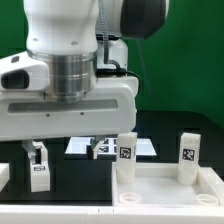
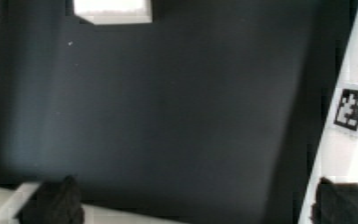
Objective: Assemble square table
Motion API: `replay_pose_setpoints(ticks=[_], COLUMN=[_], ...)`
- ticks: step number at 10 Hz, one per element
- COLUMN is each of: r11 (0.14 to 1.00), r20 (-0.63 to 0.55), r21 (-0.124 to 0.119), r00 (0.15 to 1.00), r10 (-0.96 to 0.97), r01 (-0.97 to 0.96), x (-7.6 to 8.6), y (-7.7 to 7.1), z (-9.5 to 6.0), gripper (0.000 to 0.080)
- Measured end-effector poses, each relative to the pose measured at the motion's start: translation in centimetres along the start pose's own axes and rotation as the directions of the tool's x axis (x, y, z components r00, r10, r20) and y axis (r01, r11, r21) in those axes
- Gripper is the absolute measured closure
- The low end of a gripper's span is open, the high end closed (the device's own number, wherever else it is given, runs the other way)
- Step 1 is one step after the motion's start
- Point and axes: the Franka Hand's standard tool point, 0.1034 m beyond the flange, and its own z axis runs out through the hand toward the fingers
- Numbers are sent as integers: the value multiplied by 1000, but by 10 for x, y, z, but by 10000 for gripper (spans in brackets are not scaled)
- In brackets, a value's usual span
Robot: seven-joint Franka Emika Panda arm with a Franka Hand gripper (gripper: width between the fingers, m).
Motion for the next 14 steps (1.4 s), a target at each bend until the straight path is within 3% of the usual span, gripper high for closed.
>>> replay_pose_setpoints(ticks=[2,3,5,7,10,11,12,13,14], r11=[999,998,999,997,998,997,999,999,999], r20=[107,194,337,436,436,446,486,499,495], r21=[33,55,51,63,67,70,36,-9,-13], r00=[994,981,941,900,899,893,873,866,868], r10=[-7,-2,-19,3,-28,-53,-45,-23,-24], r01=[3,-9,2,-33,-1,24,32,31,35], x=[-4,-15,-34,-34,-32,-34,-42,-43,-41], y=[-5,-1,0,-6,-1,11,24,28,24], z=[6,18,36,40,43,47,45,42,42], gripper=[150,150,150,150,150,150,150,150,150])
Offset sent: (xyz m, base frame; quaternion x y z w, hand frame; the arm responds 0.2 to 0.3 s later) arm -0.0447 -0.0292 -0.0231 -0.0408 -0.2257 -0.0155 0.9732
